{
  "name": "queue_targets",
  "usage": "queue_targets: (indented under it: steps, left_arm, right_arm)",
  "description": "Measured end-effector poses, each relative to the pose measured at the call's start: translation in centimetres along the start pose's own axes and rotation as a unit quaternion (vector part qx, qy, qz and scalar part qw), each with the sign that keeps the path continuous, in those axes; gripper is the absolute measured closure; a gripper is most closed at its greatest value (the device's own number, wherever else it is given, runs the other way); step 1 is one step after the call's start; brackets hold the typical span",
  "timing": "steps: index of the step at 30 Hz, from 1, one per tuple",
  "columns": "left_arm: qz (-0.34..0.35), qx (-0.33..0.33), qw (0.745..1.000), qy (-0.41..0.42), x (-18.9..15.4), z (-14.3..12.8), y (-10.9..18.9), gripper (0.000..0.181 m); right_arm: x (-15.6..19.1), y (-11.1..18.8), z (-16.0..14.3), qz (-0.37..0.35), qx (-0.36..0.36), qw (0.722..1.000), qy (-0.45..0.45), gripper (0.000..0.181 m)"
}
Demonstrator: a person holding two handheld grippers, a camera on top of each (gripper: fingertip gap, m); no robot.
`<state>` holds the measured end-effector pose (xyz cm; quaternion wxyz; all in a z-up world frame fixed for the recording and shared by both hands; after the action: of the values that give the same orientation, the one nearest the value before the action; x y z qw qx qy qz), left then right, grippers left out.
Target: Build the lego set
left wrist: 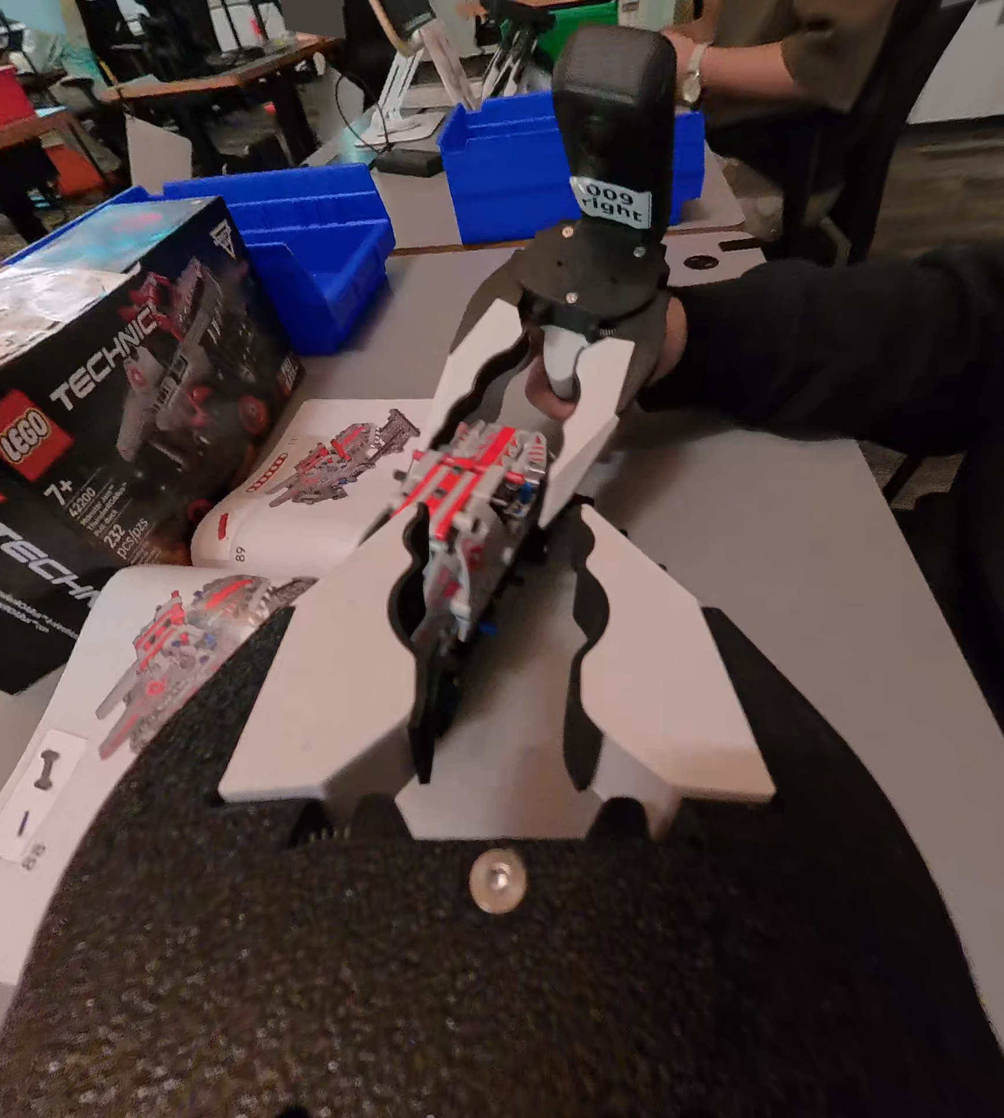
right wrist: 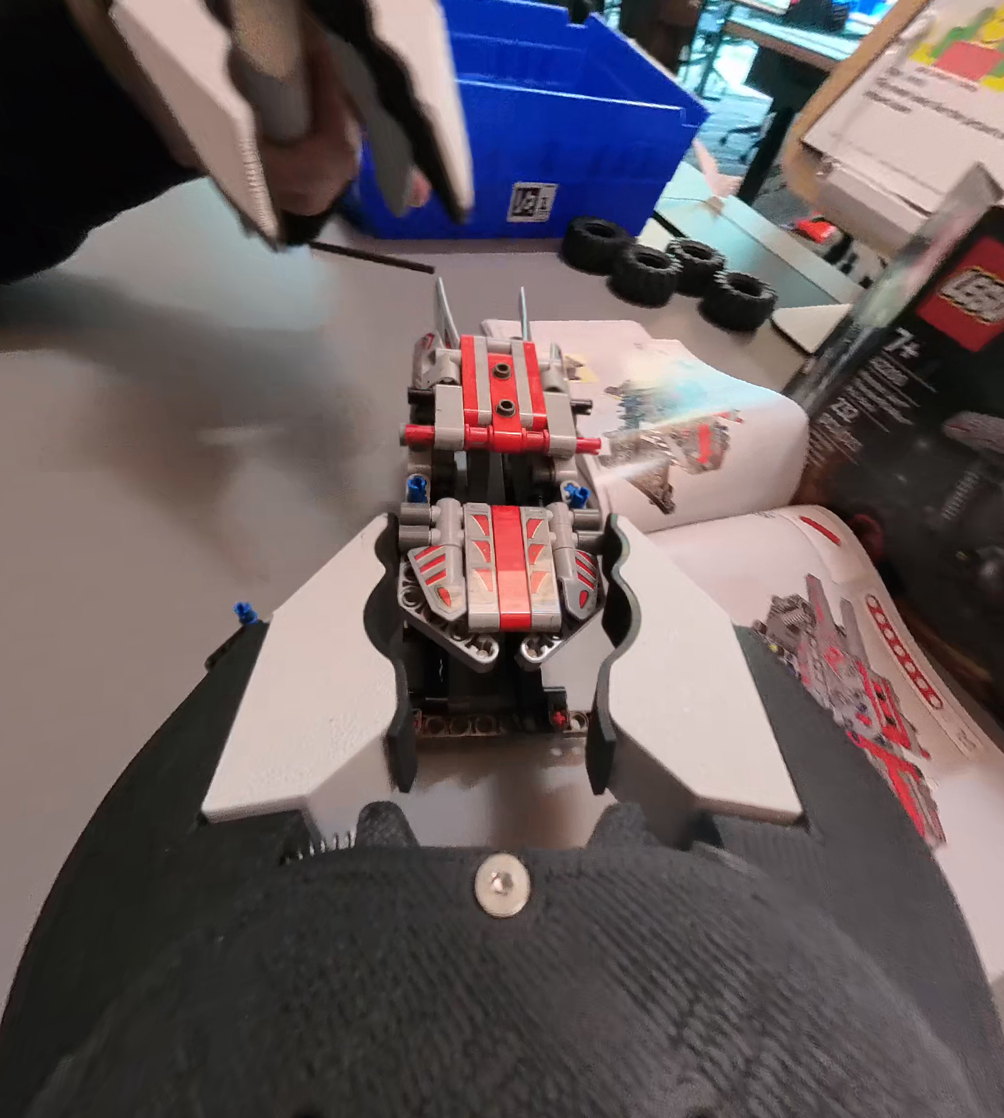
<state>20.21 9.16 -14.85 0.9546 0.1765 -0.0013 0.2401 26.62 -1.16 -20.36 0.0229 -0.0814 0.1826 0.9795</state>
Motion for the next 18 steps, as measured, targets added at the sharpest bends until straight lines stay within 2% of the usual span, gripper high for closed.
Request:
queue_targets:
  steps: [4, 8, 12, 18]
  left_arm:
    - [-0.025, 0.071, 0.997, -0.017, -4.4, -2.0, -1.3, 0.141]
    - [0.001, 0.164, 0.986, 0.003, -6.2, -4.8, -4.0, 0.141]
    - [-0.014, 0.163, 0.983, 0.085, -7.5, -5.5, -6.1, 0.141]
    - [0.008, 0.172, 0.981, 0.089, -7.7, -6.0, -7.9, 0.151]
  right_arm:
    - [-0.3, 1.0, -0.2, -0.015, -0.001, 0.999, -0.034, 0.115]
    - [-0.4, 1.4, -0.7, -0.045, 0.019, 0.998, -0.046, 0.115]
    - [-0.2, 1.9, -0.9, -0.097, 0.034, 0.993, -0.057, 0.115]
    - [0.2, 2.9, -1.1, -0.099, 0.041, 0.991, -0.079, 0.115]
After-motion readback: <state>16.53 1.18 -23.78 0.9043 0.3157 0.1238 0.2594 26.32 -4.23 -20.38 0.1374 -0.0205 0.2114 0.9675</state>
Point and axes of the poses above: each gripper's, where its closed fingertips meet, y back along the fingers, z out of its top, x = y × z across the jaws, the point moved 4 cm from there along y, back along the fingers, and after that the axes turned 2 degrees about -z, right-handed, at the moved point
